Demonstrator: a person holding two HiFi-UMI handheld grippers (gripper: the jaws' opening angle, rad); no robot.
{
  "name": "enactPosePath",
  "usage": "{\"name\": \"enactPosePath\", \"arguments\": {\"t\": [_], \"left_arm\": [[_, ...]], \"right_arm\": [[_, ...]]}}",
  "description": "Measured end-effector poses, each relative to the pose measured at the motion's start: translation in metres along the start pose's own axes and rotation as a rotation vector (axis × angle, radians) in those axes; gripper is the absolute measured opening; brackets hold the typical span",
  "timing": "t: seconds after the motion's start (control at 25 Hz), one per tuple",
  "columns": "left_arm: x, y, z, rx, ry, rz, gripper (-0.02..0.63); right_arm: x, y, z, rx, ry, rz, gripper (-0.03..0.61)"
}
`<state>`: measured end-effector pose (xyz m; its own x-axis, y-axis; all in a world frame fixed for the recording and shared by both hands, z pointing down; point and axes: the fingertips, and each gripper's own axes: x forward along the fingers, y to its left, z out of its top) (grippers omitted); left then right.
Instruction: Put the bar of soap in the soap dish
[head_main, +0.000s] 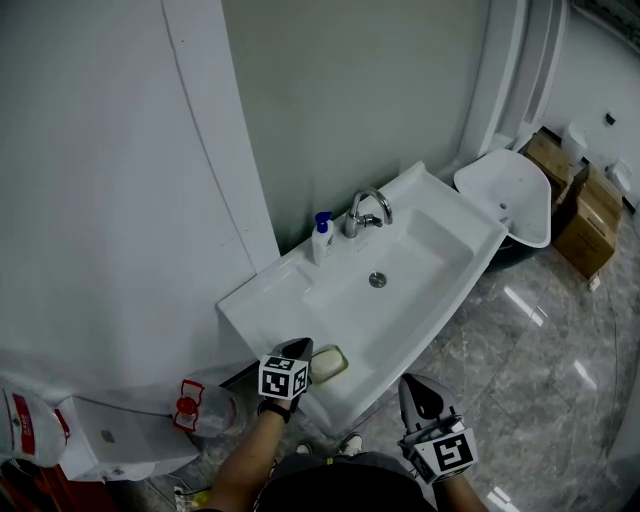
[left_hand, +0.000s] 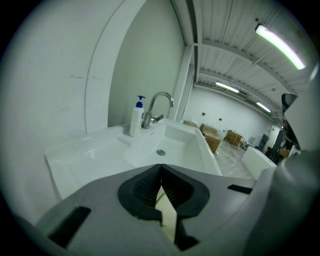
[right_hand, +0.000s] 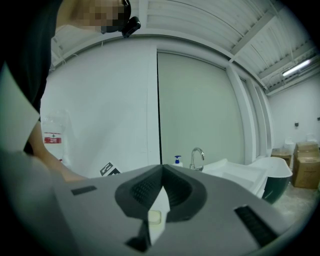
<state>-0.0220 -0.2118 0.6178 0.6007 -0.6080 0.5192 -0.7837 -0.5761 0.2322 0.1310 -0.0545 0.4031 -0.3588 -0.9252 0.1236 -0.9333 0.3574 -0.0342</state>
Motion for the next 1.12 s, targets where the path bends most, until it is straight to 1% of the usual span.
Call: {"name": "enactPosePath", "arguments": {"t": [0.12,0.24,0.4,0.48,0.64,0.76,0.88,1.12], "left_arm": [[-0.010,-0.001,0.016,-0.042,-0.087,-0.021,0.020],[-0.021,0.000,0.032,-0.033,-0.165,-0.021,0.020],[-0.043,0.001,0.056,0.066,-0.248,0.022,0.020],[-0.057,-0.001,0.074,0.120,-0.304,0.044,0.020],[-0.091,-0.007,0.111,0.222,-0.387,0.105,0.020],[-0.123,-0.015,0.146,0.292,-0.487,0.148,0.020],[-0.153,-0.019,0.174,0.322,-0.568,0.174,0.020],[-0.200,-0.021,0.206,0.368,-0.651,0.198,0.020]], "right_arm": [[0.007,0.007,0.002,-0.003,-0.001,0.024,0.011],[0.013,0.010,0.004,-0.008,-0.001,0.044,0.011],[0.022,0.014,0.007,-0.019,-0.004,0.065,0.011],[0.027,0.015,0.009,-0.022,-0.007,0.074,0.011],[0.038,0.021,0.016,-0.043,-0.018,0.094,0.011],[0.044,0.022,0.021,-0.055,-0.023,0.102,0.011],[0.050,0.020,0.026,-0.058,-0.030,0.102,0.011],[0.058,0.010,0.035,-0.075,-0.048,0.083,0.011]]}}
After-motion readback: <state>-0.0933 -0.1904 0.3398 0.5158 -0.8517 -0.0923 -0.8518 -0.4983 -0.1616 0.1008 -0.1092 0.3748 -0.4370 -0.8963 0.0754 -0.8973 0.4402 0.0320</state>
